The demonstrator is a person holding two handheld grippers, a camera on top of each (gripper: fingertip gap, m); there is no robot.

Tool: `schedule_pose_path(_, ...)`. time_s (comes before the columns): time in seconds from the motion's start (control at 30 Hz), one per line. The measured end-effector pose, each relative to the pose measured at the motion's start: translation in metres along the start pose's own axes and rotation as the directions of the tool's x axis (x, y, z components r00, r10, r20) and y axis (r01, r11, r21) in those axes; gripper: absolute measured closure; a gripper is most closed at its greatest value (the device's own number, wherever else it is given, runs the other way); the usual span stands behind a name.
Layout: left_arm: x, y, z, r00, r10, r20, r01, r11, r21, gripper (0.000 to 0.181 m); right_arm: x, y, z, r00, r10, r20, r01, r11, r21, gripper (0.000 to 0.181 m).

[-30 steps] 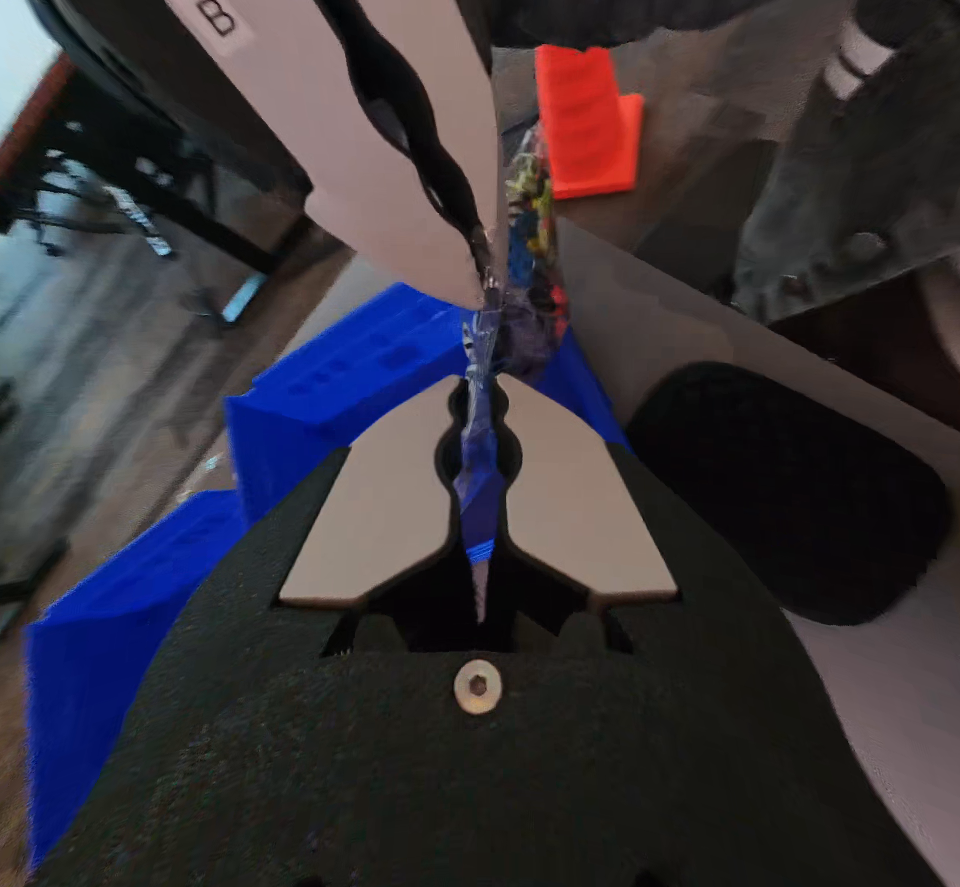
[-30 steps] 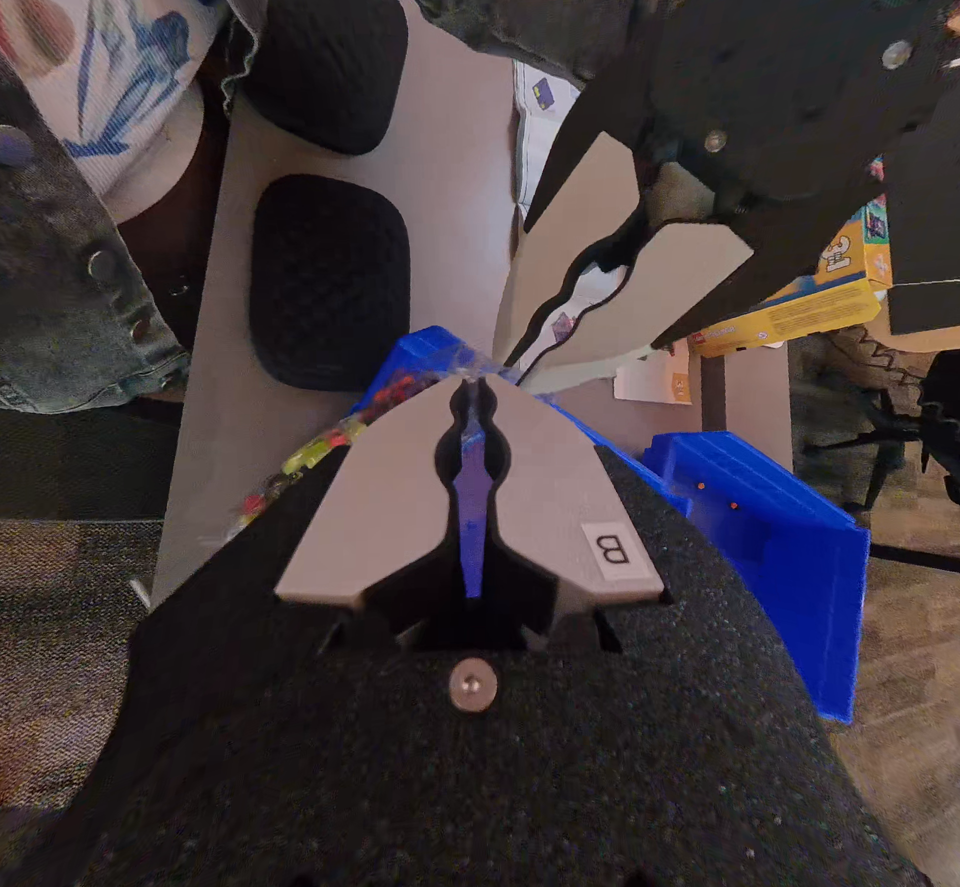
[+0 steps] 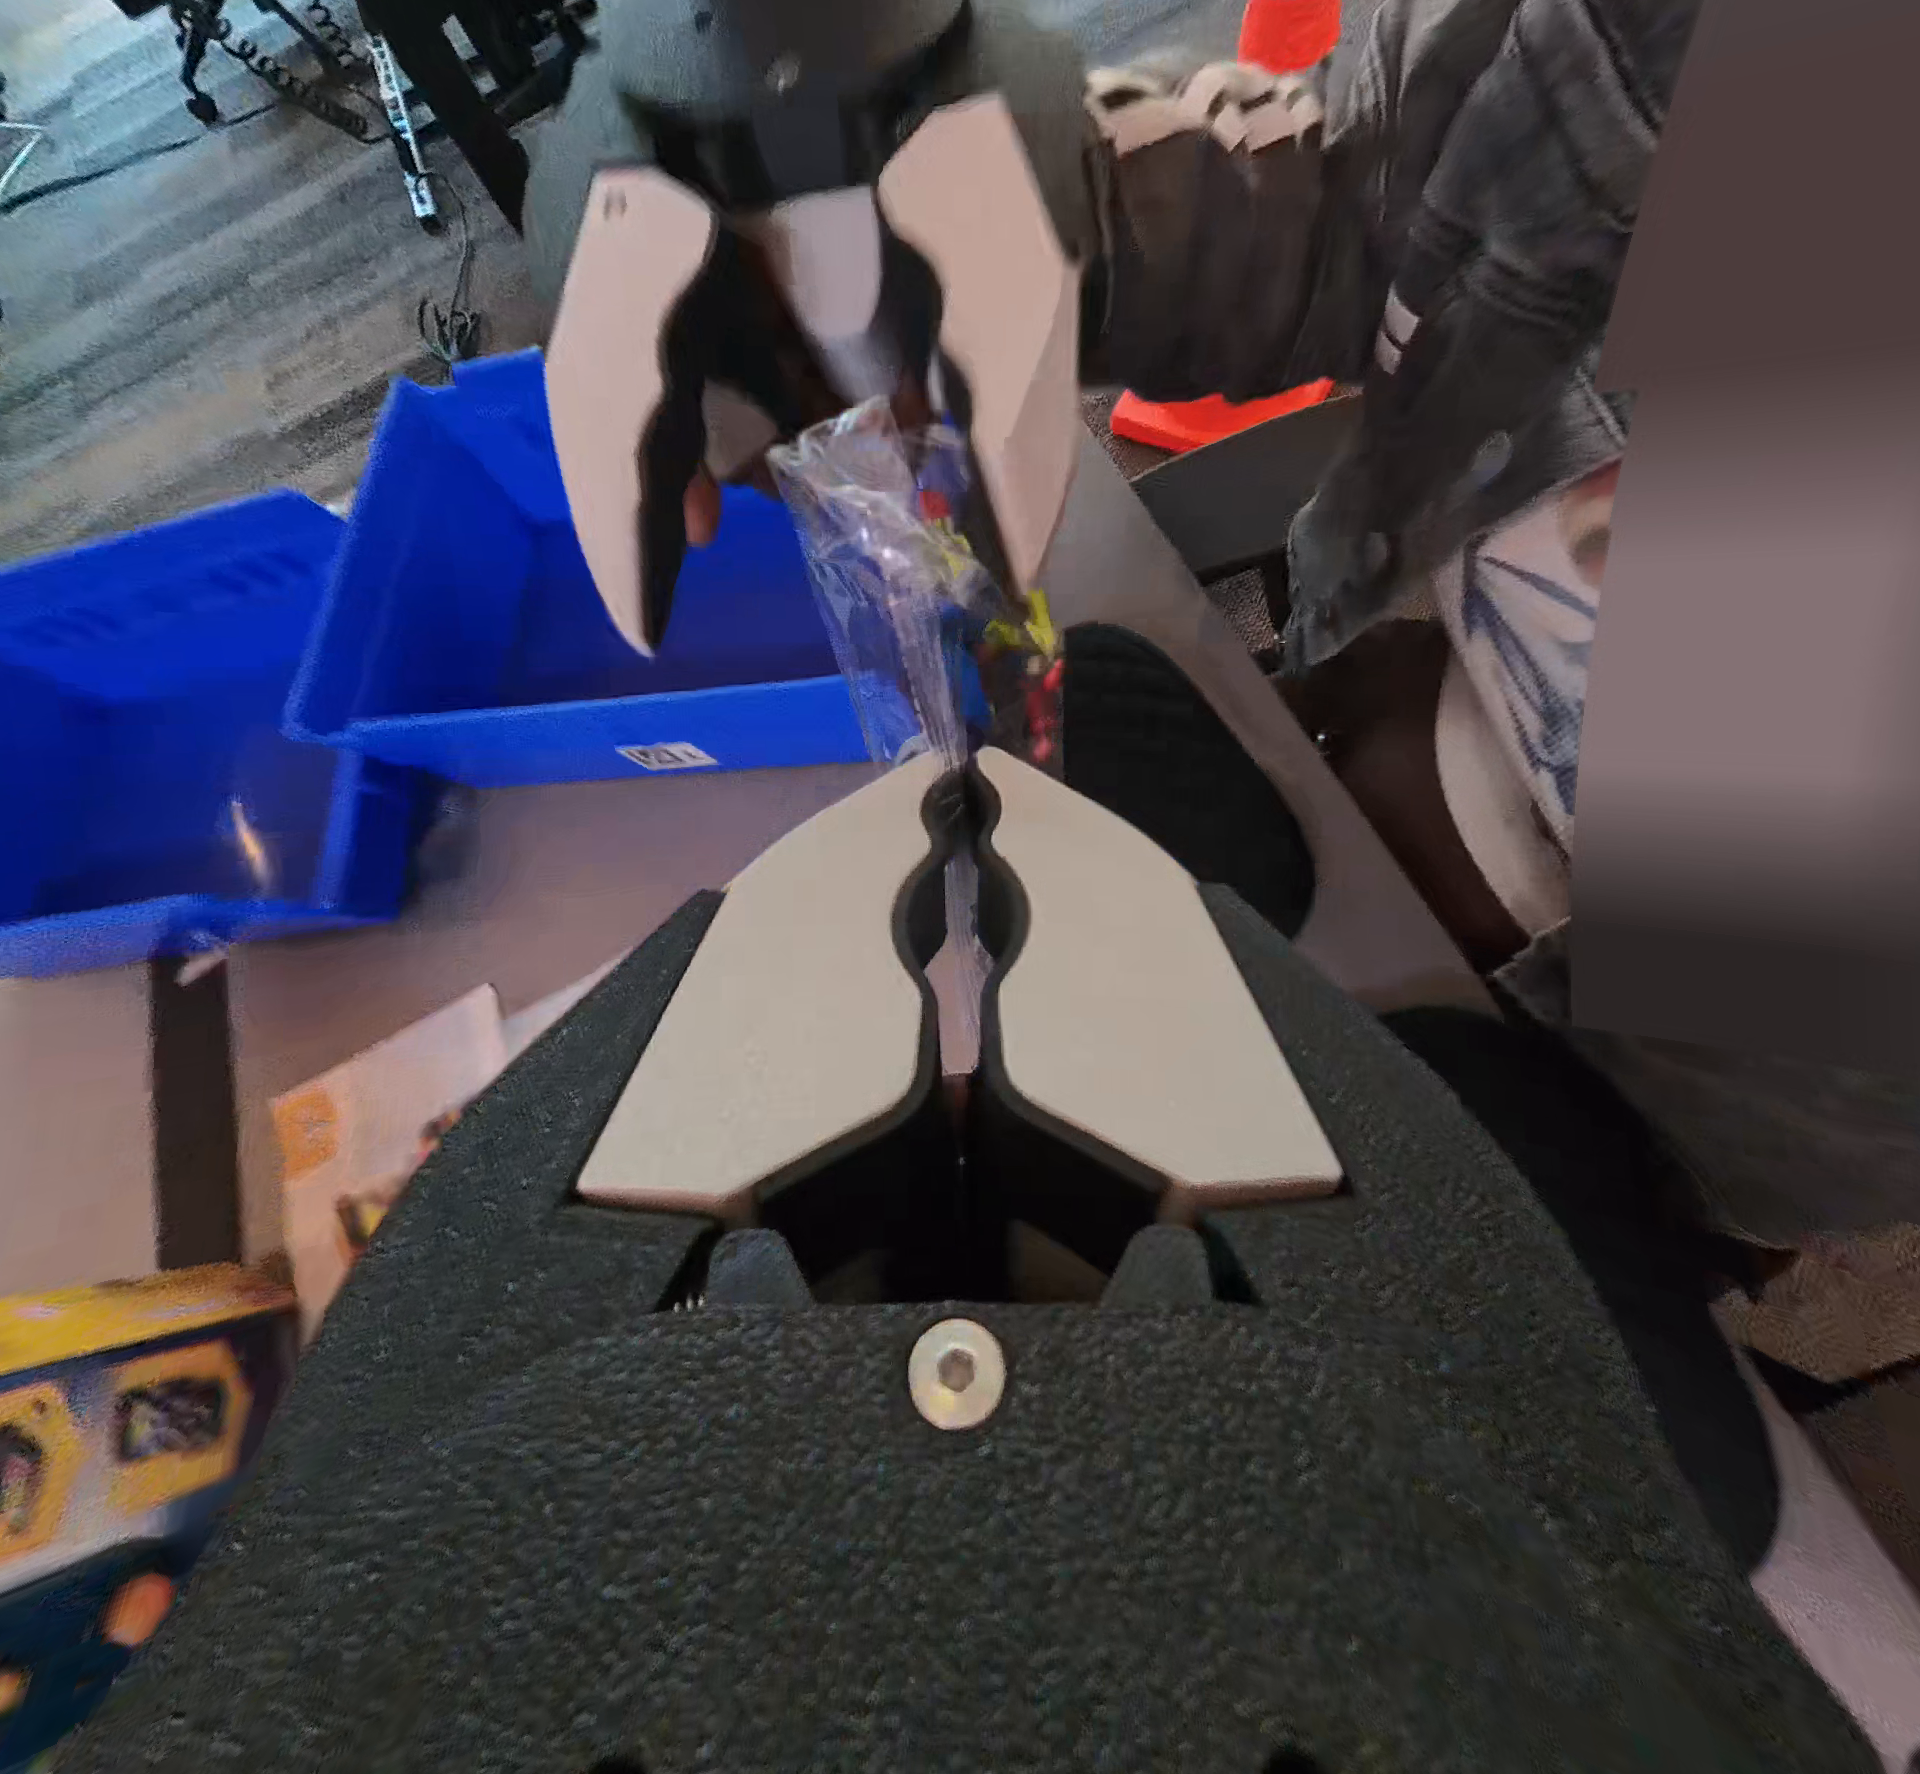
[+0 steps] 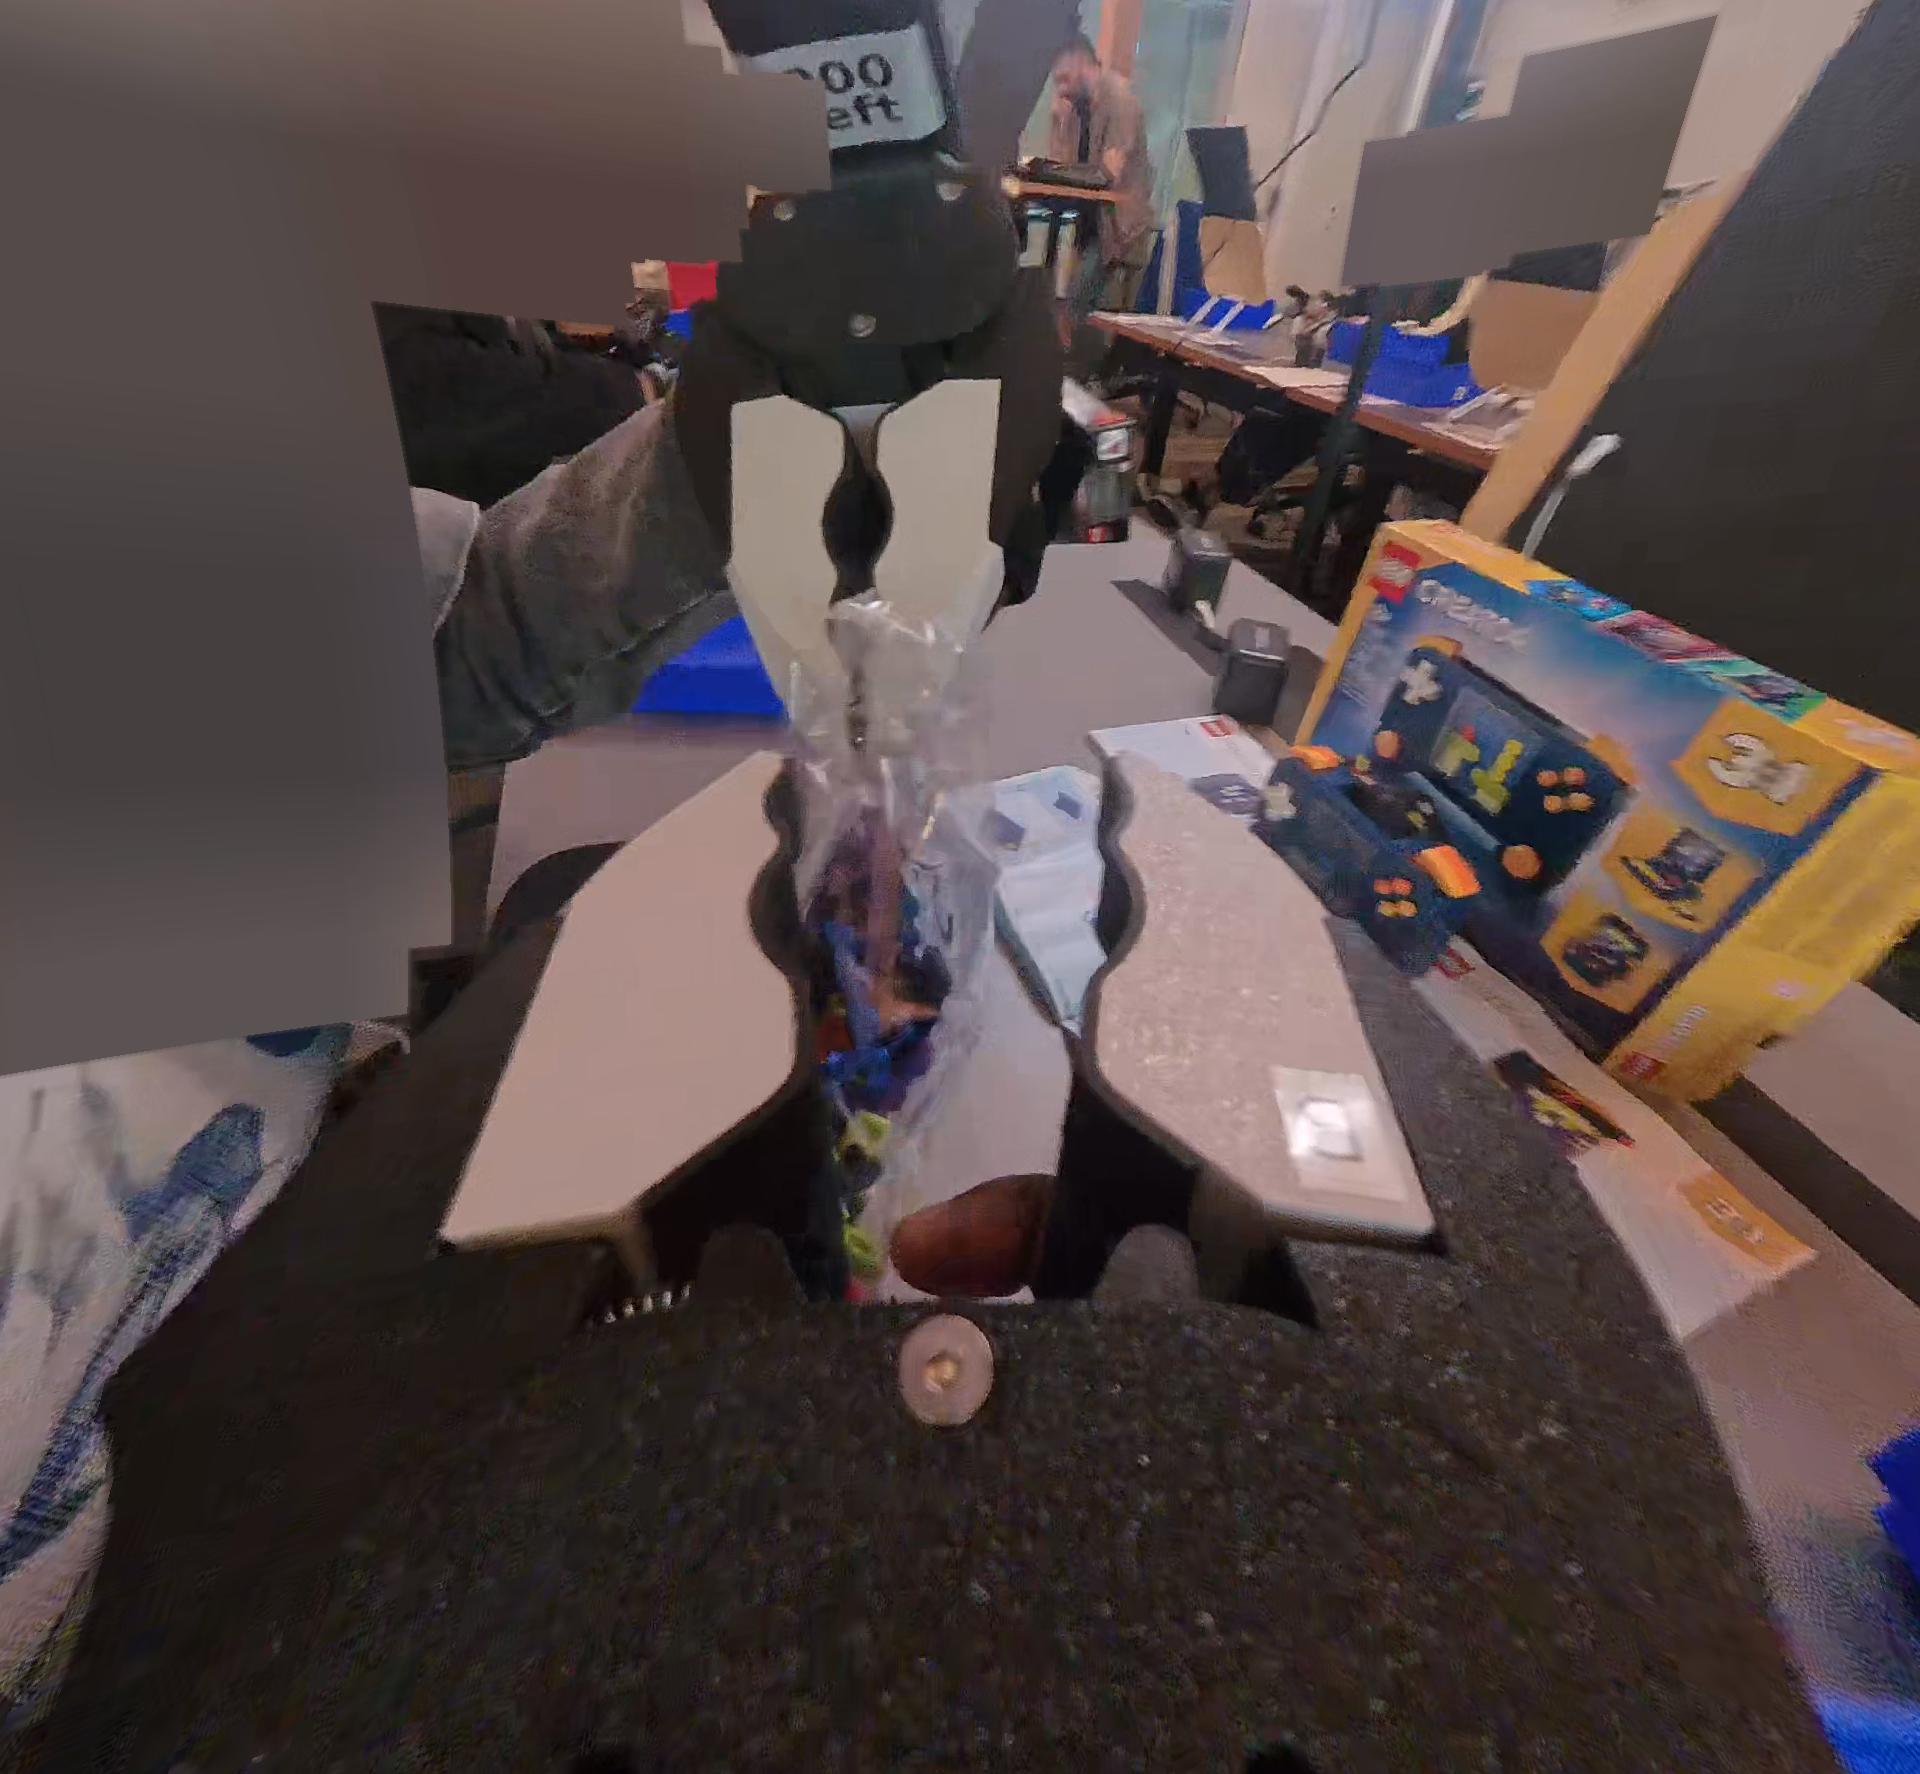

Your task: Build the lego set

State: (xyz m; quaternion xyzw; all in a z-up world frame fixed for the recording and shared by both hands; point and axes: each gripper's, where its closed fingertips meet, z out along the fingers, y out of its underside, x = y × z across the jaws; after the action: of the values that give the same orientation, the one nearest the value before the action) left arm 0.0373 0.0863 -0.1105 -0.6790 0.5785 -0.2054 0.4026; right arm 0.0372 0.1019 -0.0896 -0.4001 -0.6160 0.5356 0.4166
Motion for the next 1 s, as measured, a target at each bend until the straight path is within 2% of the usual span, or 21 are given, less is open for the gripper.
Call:
schedule_pose_path(0.03, 0.007, 0.010, -0.003, 0.999, -0.024, 0.026, 0.024, 1.000, 0.003, 0.181, -0.013, 0.009, 0.016, 0.997, -0.002, 0.073, 0.003, 1.000, -0.021, 0.151)
schedule_pose_path(0.07, 0.012, 0.024, -0.008, 0.996, -0.048, 0.076, 0.048, 0.999, -0.005, 0.181, -0.022, 0.017, 0.028, 0.993, 0.017, 0.121, -0.012, 0.999, -0.045, 0.167)
schedule_pose_path(0.1, 0.013, 0.033, -0.016, 0.985, -0.086, 0.147, 0.082, 0.996, 0.036, 0.181, -0.027, 0.022, 0.036, 0.990, 0.043, 0.133, -0.036, 0.998, -0.053, 0.180)
schedule_pose_path(0.17, 0.024, 0.037, -0.040, 0.951, -0.233, 0.201, 0.182, 0.953, 0.241, 0.181, -0.038, 0.023, 0.049, 0.978, 0.100, 0.180, -0.107, 0.994, 0.029, 0.181)
schedule_pose_path(0.2, 0.031, 0.044, -0.046, 0.935, -0.284, 0.211, 0.218, 0.932, 0.288, 0.181, -0.046, 0.027, 0.058, 0.967, 0.131, 0.217, -0.146, 0.988, 0.056, 0.181)
schedule_pose_path(0.3, 0.054, 0.080, -0.040, 0.925, -0.264, 0.273, 0.216, 0.957, 0.194, 0.181, -0.061, 0.062, 0.077, 0.940, 0.160, 0.301, -0.157, 0.987, -0.036, 0.179)
schedule_pose_path(0.37, 0.065, 0.095, -0.037, 0.918, -0.288, 0.272, 0.255, 0.955, 0.150, 0.181, -0.057, 0.075, 0.081, 0.950, 0.146, 0.276, -0.126, 0.988, -0.089, 0.161)
schedule_pose_path(0.5, 0.074, 0.105, -0.034, 0.920, -0.285, 0.268, 0.267, 0.958, 0.102, 0.181, -0.064, 0.061, 0.082, 0.955, 0.039, 0.293, -0.044, 0.999, 0.009, 0.145)
schedule_pose_path(0.63, 0.076, 0.109, -0.026, 0.928, -0.275, 0.252, 0.269, 0.961, 0.059, 0.181, -0.063, 0.058, 0.086, 0.956, -0.006, 0.294, 0.000, 1.000, 0.021, 0.165)
schedule_pose_path(0.7, 0.074, 0.108, -0.026, 0.928, -0.271, 0.255, 0.265, 0.962, 0.057, 0.181, -0.063, 0.057, 0.084, 0.951, -0.016, 0.308, 0.003, 0.999, 0.041, 0.169)
schedule_pose_path(0.8, 0.067, 0.108, -0.028, 0.910, -0.278, 0.307, 0.273, 0.960, 0.061, 0.181, -0.054, 0.059, 0.080, 0.965, -0.055, 0.258, 0.049, 0.998, 0.027, 0.178)
schedule_pose_path(0.9, 0.063, 0.100, -0.034, 0.883, -0.318, 0.345, 0.286, 0.948, 0.140, 0.181, -0.046, 0.047, 0.069, 0.971, -0.002, 0.238, -0.025, 0.993, 0.112, 0.181)
schedule_pose_path(1.0, 0.067, 0.102, -0.030, 0.887, -0.313, 0.340, 0.289, 0.950, 0.121, 0.181, -0.047, 0.052, 0.066, 0.966, 0.045, 0.256, -0.082, 0.987, 0.135, 0.181)
